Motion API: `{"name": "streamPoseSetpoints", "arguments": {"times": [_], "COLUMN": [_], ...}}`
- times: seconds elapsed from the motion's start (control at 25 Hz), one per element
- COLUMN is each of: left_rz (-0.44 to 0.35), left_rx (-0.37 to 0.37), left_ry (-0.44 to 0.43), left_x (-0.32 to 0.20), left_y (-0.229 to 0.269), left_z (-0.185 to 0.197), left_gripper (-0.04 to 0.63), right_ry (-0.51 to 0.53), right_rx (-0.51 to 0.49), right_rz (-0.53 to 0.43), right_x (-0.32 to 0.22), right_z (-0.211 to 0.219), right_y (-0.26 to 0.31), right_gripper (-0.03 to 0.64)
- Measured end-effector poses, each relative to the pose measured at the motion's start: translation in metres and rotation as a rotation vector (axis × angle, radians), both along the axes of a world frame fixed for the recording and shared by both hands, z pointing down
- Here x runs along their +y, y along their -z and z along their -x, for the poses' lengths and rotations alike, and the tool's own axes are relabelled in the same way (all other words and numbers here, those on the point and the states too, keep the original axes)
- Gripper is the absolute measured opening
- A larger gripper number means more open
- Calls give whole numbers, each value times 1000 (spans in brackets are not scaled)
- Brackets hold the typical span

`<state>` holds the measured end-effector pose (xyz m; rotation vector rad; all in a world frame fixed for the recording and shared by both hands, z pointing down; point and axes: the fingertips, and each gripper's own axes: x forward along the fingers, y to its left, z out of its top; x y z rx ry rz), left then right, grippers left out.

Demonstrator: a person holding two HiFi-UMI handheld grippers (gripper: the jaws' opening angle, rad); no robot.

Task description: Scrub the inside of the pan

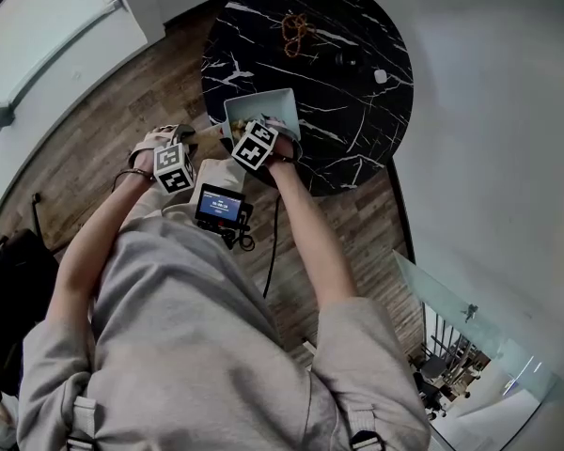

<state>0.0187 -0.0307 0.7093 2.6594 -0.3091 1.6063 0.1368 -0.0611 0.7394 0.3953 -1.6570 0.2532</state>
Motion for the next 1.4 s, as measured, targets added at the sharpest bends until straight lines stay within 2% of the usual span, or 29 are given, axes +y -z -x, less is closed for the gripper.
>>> {"name": "streamPoseSetpoints", "arguments": {"times": [0.36,0.76,0.88,1.12,1.28,1.4], "left_rz": [5,4,0,5,0,-2], "left_rx": [4,1,-9,-16,-26,-31], "left_ry": [0,3,3,3,1,1], "left_x": [0,0,0,0,-1,-2], "left_y": [0,1,-1,-1,-1,0], "left_z": [0,0,1,0,1,1], "left_gripper": [133,133,133,133,133,133], "right_ry": [-87,-158,-165,-115,-92,-32], "right_rx": [74,165,161,157,121,83], "right_rz": [-31,-12,0,31,36,53], "right_x": [-7,-4,0,9,15,21], "right_z": [-47,-97,-97,-85,-66,-46], "right_y": [-1,0,-1,-2,-2,-2], "right_gripper": [58,52,51,52,52,52]}}
